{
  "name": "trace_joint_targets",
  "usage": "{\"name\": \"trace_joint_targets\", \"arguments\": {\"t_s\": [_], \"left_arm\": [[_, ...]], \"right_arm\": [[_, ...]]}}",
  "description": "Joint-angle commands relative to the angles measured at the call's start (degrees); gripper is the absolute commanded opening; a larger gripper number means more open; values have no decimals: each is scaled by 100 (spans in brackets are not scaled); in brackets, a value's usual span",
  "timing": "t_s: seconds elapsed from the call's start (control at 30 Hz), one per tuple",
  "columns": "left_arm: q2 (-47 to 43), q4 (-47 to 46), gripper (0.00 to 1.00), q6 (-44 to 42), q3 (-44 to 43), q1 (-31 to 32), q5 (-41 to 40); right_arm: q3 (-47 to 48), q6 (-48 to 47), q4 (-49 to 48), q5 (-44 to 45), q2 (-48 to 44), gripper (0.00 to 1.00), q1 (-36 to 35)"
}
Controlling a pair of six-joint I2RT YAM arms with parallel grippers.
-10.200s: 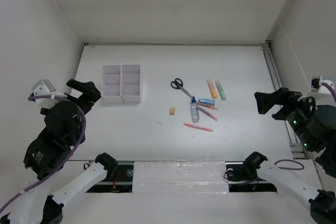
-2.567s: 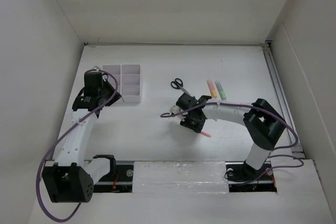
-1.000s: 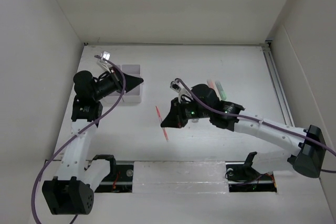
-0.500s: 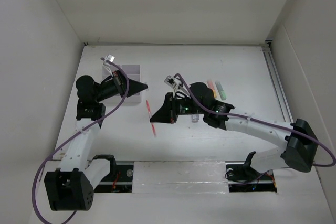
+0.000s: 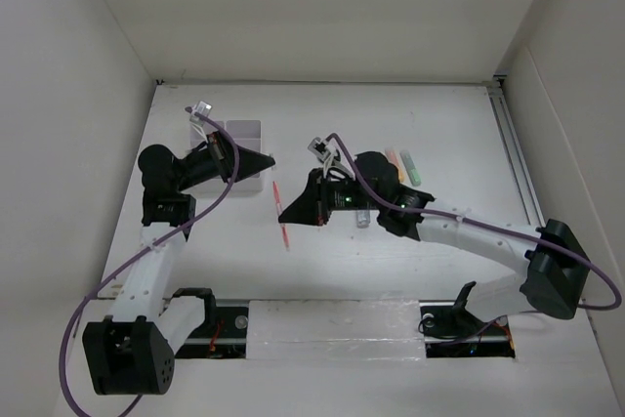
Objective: Sort the stationery into containers
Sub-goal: Cap the pen
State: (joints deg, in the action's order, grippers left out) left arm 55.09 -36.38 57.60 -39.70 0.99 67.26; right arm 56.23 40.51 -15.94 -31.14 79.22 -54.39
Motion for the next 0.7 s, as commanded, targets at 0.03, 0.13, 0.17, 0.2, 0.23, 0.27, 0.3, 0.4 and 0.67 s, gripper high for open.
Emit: {"name": "trace_joint_targets", "arguments": {"t_s": [0.03, 0.13, 0.17, 0.2, 0.23, 0.27, 0.3, 0.4, 0.67], "left_arm": [[-174, -458, 0, 23, 42, -20, 199], [-174, -510, 0, 23, 42, -20, 199], [-174, -510, 0, 23, 42, -20, 199], [-174, -563, 0, 75, 94, -20, 199], [-174, -563, 0, 76, 94, -20, 199], [-174, -563, 0, 76, 94, -20, 199], [-174, -563, 0, 76, 94, -20, 199], [-174, -563, 0, 76, 94, -20, 199], [-174, -502, 0, 23, 94, -20, 138]], "right_arm": [[-59, -61, -462, 107, 6, 0, 112], [-59, -61, -462, 3, 6, 0, 270], [-59, -61, -462, 2, 6, 0, 271], [-59, -61, -462, 2, 6, 0, 271], [-59, -61, -462, 2, 6, 0, 271], [-59, -61, -462, 2, 6, 0, 271], [-59, -61, -462, 2, 6, 0, 271], [2, -114, -462, -76, 6, 0, 271], [55, -114, -462, -138, 67, 0, 218]]}}
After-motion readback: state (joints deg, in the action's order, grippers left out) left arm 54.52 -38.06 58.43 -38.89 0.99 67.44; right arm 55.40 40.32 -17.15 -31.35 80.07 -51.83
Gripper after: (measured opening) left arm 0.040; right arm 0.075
